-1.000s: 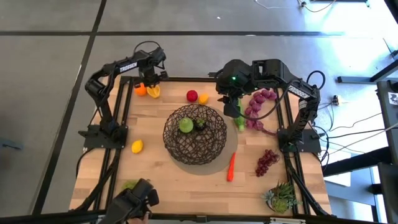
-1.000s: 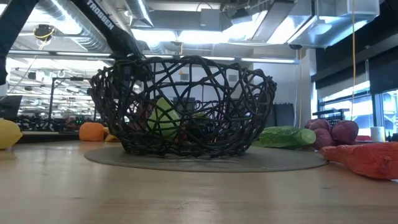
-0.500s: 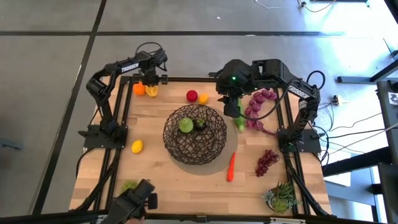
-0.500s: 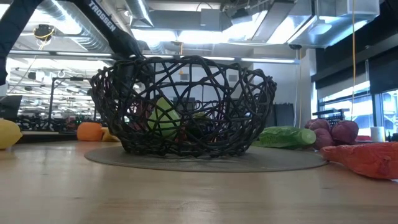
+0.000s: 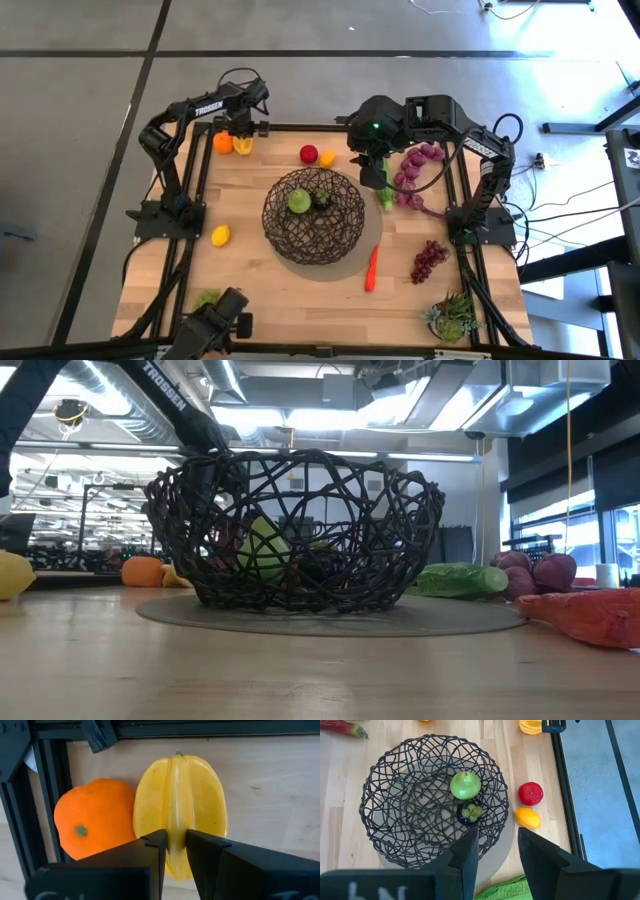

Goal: Build produce basket
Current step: Put the star fruit into the wire basket

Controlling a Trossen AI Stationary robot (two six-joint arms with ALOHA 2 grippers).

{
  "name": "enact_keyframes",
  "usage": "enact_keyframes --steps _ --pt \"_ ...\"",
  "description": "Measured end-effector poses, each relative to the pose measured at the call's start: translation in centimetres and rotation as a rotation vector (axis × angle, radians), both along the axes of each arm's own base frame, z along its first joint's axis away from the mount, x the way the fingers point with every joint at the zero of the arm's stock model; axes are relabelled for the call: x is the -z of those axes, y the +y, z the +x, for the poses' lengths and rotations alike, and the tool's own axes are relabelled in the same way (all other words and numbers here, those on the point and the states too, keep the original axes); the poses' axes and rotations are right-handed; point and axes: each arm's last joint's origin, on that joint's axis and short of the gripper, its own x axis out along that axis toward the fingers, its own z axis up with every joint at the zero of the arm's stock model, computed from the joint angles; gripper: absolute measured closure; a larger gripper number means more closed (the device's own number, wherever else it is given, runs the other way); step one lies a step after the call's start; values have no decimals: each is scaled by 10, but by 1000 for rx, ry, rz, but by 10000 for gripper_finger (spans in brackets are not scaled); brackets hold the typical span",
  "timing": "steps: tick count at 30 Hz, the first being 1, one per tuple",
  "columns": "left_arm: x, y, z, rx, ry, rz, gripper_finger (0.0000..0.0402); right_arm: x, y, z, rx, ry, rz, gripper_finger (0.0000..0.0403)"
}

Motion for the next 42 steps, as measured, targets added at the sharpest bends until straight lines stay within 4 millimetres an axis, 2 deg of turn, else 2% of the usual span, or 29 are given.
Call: enact_keyframes --steps 6,11,19,26,30,36,42 --pt "8 -5 -3 8 26 -17 373 0 0 0 0 0 0 270" --pt "13 -9 -6 80 54 -51 388 0 0 0 0 1 0 270" --pt "1 -12 -9 226 93 -26 394 0 0 0 1 1 1 270" --pt "-37 -25 -17 298 69 68 395 0 0 0 2 0 2 270" --pt "-64 -41 -18 351 39 142 395 0 0 0 2 0 2 270" --pt "-109 -80 -17 500 -48 269 395 0 0 0 -2 1 -1 270" --pt "-142 -134 -5 718 -212 358 395 0 -4 -1 11 0 0 270"
